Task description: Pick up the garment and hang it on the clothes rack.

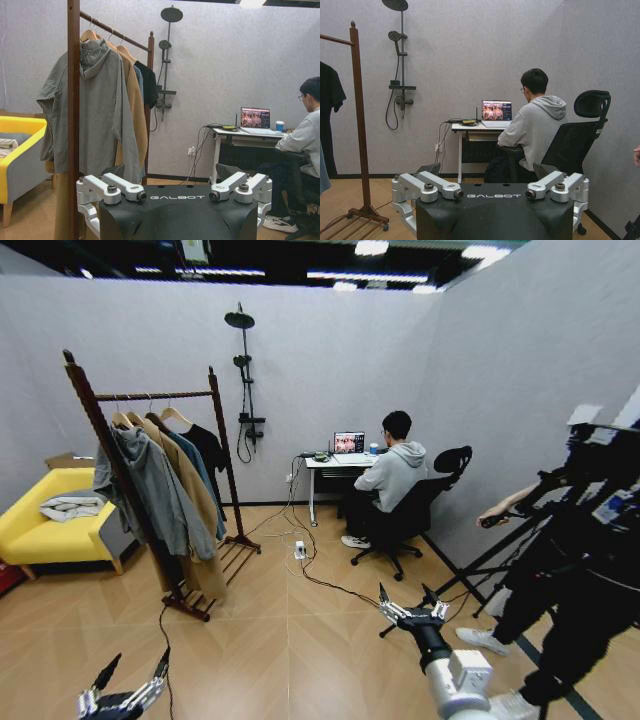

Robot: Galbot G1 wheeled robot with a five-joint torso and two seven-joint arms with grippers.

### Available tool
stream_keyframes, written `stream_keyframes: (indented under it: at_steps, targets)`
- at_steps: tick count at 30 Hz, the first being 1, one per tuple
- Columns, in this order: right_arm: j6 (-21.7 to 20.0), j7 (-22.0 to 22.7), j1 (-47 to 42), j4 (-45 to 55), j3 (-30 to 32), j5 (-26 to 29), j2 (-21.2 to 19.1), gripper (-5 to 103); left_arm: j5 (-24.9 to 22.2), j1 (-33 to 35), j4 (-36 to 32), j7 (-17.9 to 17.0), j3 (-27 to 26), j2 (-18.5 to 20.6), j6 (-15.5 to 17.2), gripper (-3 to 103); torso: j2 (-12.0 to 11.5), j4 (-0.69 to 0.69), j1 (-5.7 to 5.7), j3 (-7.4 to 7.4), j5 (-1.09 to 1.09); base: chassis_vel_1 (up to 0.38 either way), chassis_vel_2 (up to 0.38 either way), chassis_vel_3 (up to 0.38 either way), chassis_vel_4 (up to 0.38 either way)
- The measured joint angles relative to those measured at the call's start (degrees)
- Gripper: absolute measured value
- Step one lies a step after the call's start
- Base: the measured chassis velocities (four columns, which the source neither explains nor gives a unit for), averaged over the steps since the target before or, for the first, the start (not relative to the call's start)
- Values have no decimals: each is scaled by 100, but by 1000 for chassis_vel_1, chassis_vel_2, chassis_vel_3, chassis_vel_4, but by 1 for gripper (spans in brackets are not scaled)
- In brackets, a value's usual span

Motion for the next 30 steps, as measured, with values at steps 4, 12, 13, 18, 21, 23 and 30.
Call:
stream_keyframes:
  at_steps: [4,12,13,18,21,23,30]
  targets:
    - [1,0,0,0,0,0,0,100,0,0,0,0,0,0,0,100,0,0,0,0,0,0,0,0,0]
    - [2,0,0,-1,0,0,0,100,0,0,0,0,0,0,0,100,0,0,0,0,0,0,0,0,0]
    - [2,-1,0,-1,0,0,0,100,0,0,0,0,0,0,0,100,0,0,0,0,0,0,0,0,0]
    - [2,-1,0,-1,0,0,0,100,0,0,0,0,0,0,0,100,0,0,0,0,0,0,0,0,0]
    - [2,-1,0,-1,0,0,0,100,0,0,0,0,0,0,0,100,0,0,0,0,0,0,0,0,0]
    - [2,-1,-1,-1,0,0,0,100,0,0,0,0,0,0,0,100,0,0,0,0,0,0,0,0,0]
    - [2,-1,0,-1,0,0,0,100,0,0,0,0,0,0,0,100,0,0,0,0,0,0,0,0,0]
